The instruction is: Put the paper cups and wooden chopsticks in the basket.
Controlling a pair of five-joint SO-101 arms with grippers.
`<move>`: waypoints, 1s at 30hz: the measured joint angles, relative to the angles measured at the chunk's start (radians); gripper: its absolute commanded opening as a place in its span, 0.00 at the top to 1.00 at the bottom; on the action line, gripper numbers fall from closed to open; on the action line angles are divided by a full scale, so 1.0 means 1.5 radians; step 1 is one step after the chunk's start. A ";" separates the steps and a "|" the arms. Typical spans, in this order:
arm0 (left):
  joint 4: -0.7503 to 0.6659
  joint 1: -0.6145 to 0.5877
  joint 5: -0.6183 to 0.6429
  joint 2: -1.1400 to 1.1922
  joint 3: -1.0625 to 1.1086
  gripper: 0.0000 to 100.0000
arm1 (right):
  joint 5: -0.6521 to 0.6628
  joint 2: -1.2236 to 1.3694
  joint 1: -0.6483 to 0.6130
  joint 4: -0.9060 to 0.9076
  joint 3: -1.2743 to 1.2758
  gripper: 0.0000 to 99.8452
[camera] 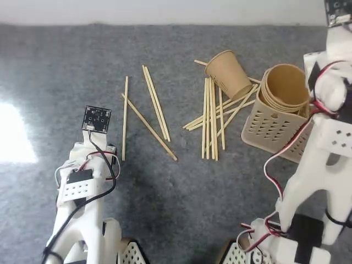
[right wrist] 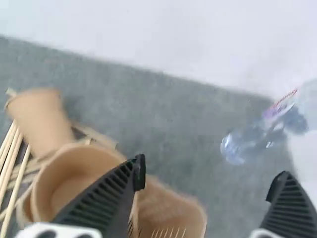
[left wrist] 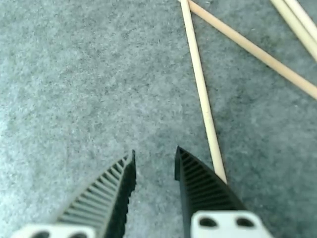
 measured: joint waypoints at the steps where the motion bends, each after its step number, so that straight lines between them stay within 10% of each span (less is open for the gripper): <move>1: 0.000 0.000 0.000 0.000 0.000 0.86 | 0.000 -0.005 0.000 0.031 0.003 0.61; 13: 0.000 0.000 0.000 0.000 0.000 0.86 | 0.015 -0.147 0.081 0.200 0.178 0.62; 21: 0.010 0.068 0.008 0.000 -0.003 0.86 | 0.016 -0.311 -0.002 0.196 0.444 0.84; 30: 0.377 0.101 0.085 0.000 -0.269 0.86 | -0.031 -0.463 -0.039 0.036 0.783 0.72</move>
